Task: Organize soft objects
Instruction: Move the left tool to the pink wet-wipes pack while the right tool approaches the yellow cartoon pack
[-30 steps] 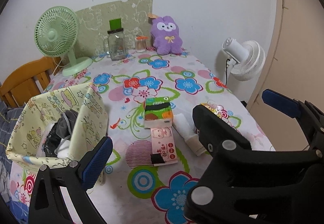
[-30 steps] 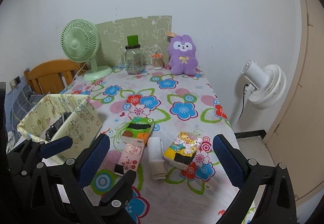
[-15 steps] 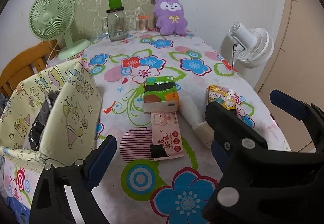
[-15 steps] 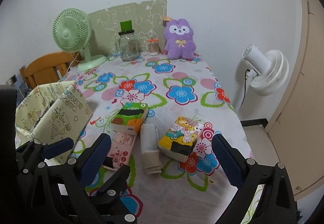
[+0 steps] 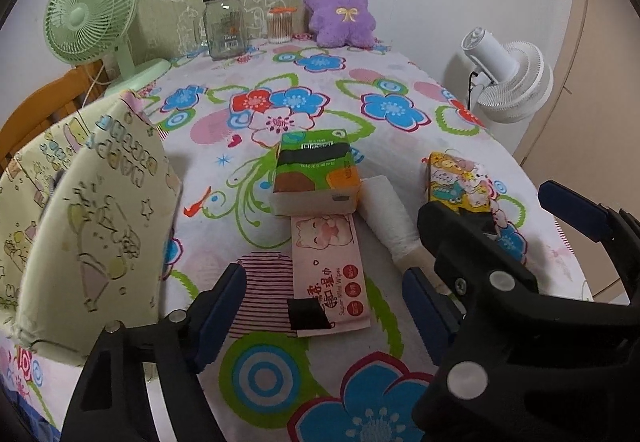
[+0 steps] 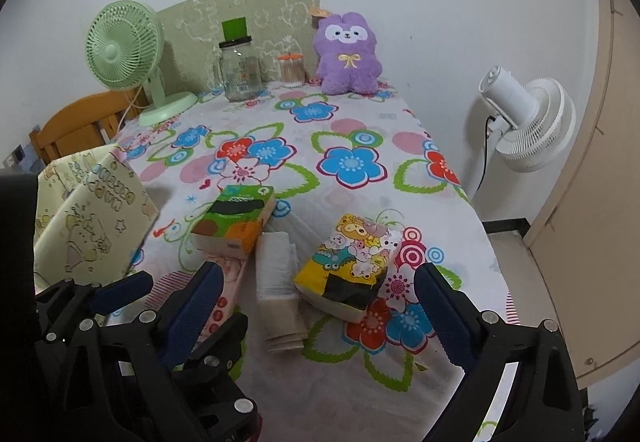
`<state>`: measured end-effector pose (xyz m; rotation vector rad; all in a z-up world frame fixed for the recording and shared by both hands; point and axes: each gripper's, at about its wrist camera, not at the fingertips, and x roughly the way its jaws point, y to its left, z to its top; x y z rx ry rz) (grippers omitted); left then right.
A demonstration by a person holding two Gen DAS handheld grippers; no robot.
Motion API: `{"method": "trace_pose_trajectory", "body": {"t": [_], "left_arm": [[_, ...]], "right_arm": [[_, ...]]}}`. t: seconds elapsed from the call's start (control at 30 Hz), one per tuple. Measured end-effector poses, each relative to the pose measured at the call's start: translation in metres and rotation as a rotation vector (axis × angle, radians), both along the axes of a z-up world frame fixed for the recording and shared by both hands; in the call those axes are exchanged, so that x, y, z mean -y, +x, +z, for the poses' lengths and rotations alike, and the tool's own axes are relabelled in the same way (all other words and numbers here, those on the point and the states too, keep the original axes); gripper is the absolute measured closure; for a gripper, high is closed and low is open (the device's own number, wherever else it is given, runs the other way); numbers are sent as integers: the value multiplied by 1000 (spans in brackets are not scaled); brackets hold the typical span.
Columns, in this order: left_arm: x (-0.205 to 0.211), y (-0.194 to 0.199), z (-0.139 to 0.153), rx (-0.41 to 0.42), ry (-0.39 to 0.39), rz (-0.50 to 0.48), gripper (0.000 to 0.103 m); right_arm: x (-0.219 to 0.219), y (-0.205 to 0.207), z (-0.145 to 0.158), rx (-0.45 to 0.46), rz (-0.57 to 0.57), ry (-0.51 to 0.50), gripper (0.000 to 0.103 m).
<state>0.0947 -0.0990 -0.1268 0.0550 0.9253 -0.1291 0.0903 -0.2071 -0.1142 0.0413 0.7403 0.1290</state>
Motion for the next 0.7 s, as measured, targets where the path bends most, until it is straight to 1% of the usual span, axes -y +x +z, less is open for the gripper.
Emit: {"method": "trace_pose_trajectory", "body": {"t": [0.2, 0.37, 0.5, 0.7], "left_arm": [[2, 7, -9, -24, 4, -1, 25], [2, 14, -14, -46, -1, 4, 31], [2, 16, -14, -36, 1, 15, 32], [4, 16, -14, -26, 3, 2, 43]], "right_arm": [[3, 10, -10, -27, -5, 1, 6], [2, 17, -16, -45, -5, -1, 6], [1, 21, -18, -54, -3, -3, 6], [-1, 26, -22, -63, -3, -11, 6]]}}
